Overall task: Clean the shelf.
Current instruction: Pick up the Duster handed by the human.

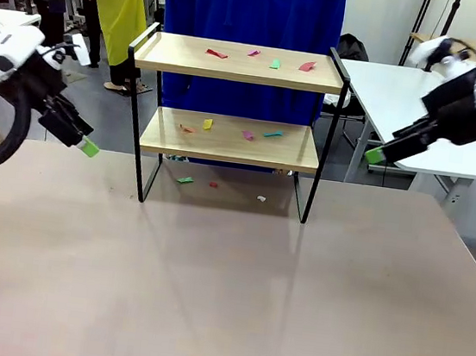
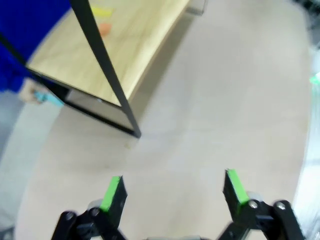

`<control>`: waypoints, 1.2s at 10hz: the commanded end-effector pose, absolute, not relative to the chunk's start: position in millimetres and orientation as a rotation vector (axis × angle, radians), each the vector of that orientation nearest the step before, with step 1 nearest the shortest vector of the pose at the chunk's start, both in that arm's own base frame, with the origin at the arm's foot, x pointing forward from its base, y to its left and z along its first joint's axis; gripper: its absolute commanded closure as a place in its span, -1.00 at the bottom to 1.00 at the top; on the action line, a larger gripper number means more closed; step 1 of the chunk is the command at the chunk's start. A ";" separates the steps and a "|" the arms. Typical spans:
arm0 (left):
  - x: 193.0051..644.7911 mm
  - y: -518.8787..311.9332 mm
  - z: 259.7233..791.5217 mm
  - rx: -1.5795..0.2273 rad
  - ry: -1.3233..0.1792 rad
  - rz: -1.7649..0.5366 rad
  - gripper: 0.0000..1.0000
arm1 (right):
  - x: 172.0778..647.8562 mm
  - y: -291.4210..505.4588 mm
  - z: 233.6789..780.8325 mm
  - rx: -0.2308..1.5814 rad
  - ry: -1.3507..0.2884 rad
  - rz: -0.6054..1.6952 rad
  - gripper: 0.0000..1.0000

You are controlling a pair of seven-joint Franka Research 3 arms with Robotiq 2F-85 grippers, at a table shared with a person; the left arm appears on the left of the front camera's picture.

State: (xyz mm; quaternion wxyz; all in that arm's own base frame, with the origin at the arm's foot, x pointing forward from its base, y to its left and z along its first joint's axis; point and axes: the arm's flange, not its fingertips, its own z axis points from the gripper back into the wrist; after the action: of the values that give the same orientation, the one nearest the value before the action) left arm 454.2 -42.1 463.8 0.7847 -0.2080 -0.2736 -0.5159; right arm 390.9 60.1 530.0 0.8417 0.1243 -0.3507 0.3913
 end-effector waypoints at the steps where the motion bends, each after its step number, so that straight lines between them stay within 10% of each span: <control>1: 490.2 -28.4 439.4 -0.461 -0.648 -1.150 -1.00 | 415.7 33.8 525.0 0.334 -0.725 0.905 -1.00; 9: 481.7 -22.0 441.2 -0.464 -0.650 -1.153 -1.00 | 403.1 26.9 525.9 0.309 -0.738 0.881 -1.00; 12: 518.7 22.0 412.1 -0.762 -0.759 -1.168 -1.00 | 427.1 -9.9 526.5 0.441 -0.776 0.850 -1.00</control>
State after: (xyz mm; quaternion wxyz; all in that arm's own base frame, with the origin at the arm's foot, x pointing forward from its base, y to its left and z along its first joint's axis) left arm 499.8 1.7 422.7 0.7335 -0.2888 -0.3218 -0.5244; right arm 408.1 11.1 527.5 0.8337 0.1639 -0.3527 0.3920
